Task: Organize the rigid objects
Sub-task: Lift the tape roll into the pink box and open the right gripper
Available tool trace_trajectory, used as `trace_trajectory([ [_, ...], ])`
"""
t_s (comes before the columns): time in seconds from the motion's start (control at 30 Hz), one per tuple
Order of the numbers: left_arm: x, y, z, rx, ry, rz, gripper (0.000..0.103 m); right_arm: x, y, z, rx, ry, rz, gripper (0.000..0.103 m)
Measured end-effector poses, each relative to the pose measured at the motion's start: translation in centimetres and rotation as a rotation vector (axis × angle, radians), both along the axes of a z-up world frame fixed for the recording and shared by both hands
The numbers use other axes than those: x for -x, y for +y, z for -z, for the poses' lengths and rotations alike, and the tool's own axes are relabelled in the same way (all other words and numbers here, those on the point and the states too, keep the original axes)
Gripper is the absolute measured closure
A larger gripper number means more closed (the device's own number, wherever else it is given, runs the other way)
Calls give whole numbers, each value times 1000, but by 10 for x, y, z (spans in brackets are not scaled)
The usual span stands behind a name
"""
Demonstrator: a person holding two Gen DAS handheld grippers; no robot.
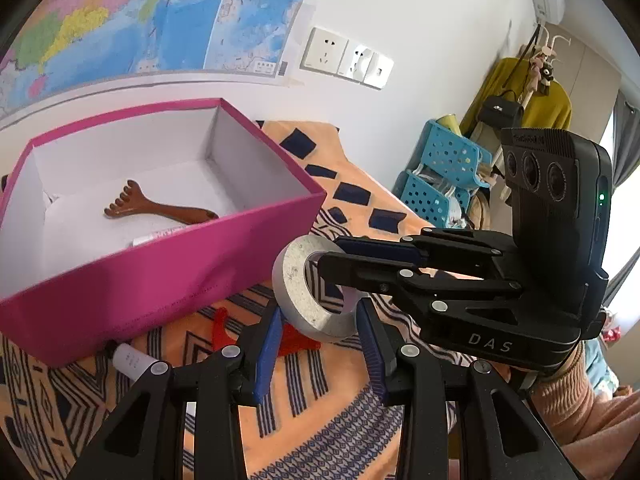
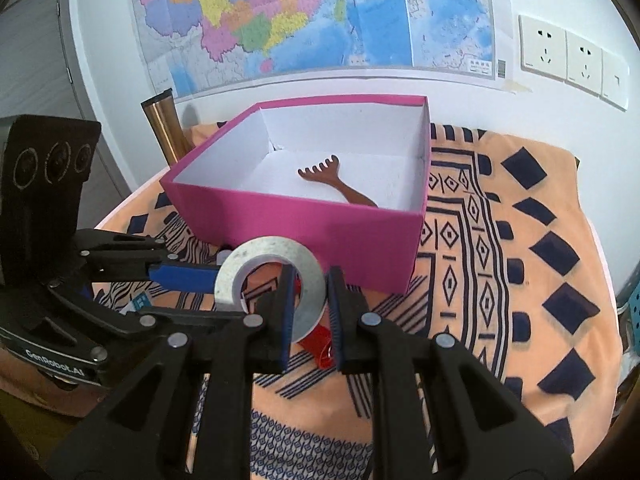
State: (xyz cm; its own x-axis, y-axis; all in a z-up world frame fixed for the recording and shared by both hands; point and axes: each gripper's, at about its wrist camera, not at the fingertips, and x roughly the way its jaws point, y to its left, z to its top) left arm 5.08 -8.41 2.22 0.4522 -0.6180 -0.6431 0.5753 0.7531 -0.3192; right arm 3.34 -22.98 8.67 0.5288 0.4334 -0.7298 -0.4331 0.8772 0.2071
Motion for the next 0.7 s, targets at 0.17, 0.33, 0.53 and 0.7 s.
trace_trajectory([
  [0.17,-3,-2,-5,-3,-17,-4,66,-5,0,-5,6,-14,-3,86],
  [0.33,-7,-3,-11,-1,-34,-14,66,-11,1,-12,17,-36,-8,85],
  [0.53,-13,-2,-16,0,-44,-24,66,-21,1,-17,17,-49,-16,85],
  [0.7,-18,-2,-19,-1,-53,-32,66,-29,2,-19,19,-55,-24,85],
])
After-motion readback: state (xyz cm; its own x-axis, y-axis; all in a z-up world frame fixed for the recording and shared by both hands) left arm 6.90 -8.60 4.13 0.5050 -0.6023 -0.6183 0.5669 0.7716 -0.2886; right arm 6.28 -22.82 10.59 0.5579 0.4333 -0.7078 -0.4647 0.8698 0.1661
